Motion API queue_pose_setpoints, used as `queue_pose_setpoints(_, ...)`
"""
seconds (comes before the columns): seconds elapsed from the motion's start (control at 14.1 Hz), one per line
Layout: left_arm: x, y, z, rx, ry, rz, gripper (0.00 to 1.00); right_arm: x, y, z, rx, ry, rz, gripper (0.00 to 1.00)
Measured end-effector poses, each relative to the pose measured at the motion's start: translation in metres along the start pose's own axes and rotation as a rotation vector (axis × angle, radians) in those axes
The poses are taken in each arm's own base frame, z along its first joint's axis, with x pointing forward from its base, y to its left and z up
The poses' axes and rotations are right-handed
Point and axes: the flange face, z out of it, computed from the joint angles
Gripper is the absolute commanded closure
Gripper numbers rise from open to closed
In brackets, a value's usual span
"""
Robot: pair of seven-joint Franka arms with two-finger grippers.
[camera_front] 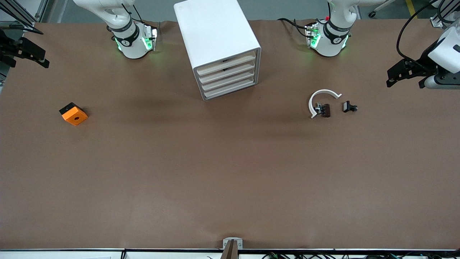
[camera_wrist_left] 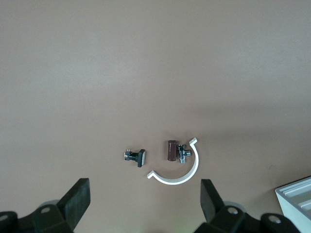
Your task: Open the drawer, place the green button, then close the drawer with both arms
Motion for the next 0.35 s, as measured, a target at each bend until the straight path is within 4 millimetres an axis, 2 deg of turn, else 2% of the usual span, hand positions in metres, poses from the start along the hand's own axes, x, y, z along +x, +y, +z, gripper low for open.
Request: queue_pose_setpoints(0.35,-0.0007,0.0001,0.0005,0.000,-0.006,0.000,0.00,0.0015,0.0005,-0.0004,-0.001,0.010,0.001,0.00)
